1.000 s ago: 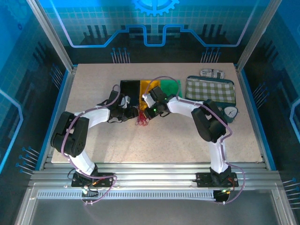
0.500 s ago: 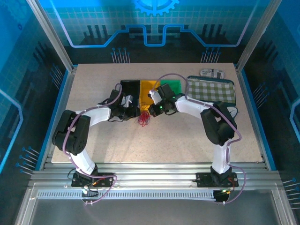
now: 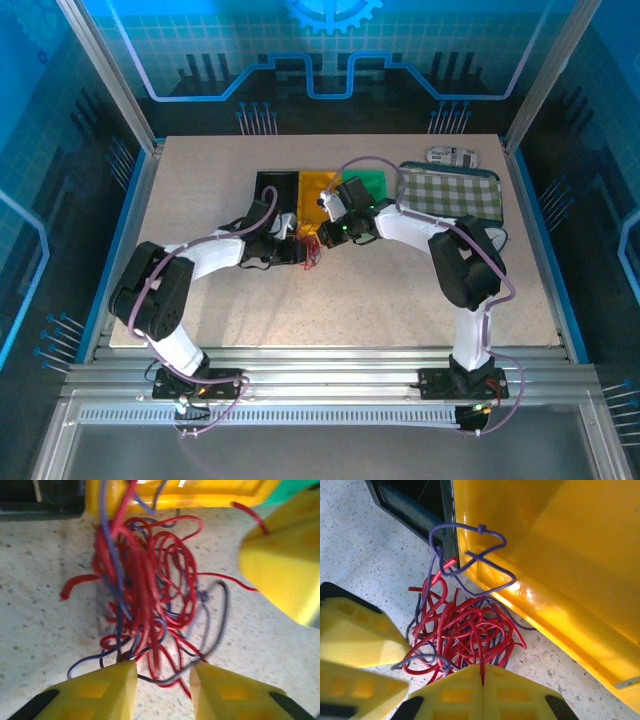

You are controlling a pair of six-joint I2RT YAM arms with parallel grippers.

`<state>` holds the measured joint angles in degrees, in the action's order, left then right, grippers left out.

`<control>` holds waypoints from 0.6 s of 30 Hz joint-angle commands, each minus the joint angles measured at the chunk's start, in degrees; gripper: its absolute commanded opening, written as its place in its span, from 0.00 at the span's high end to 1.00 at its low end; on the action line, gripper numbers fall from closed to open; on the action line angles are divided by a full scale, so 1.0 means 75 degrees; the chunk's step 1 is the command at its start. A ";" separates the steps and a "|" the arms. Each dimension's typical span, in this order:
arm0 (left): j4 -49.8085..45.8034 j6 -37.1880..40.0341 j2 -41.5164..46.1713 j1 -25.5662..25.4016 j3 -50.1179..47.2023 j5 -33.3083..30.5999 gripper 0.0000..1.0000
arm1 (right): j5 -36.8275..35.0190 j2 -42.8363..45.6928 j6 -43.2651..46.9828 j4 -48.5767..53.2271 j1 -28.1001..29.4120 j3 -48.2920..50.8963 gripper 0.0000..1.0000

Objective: Untangle the cables

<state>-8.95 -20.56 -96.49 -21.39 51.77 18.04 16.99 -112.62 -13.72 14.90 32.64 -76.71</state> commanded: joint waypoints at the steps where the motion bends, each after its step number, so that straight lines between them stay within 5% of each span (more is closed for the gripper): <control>1: -0.0336 0.0034 -0.0250 -0.0002 0.0316 -0.1081 0.81 | 0.0088 0.0226 -0.0046 -0.0093 -0.0041 0.0141 1.00; 7: -0.0143 -0.0042 -0.0694 -0.0008 0.0567 -0.0958 0.83 | 0.0025 0.0446 -0.0070 -0.0161 -0.0065 0.0387 1.00; 12: -0.0124 -0.0060 -0.0945 -0.0008 0.0715 -0.0943 1.00 | -0.0097 0.0778 -0.0102 -0.0205 -0.0100 0.0581 1.00; 18: -0.0352 -0.0331 -0.0777 0.0093 0.0437 -0.1763 1.00 | -0.2436 0.2083 -0.0774 -0.0590 -0.0289 0.1586 1.00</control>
<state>-9.13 -21.10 -102.00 -21.45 56.21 11.05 9.78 -102.74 -15.86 12.62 32.25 -67.72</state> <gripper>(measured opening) 0.005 0.038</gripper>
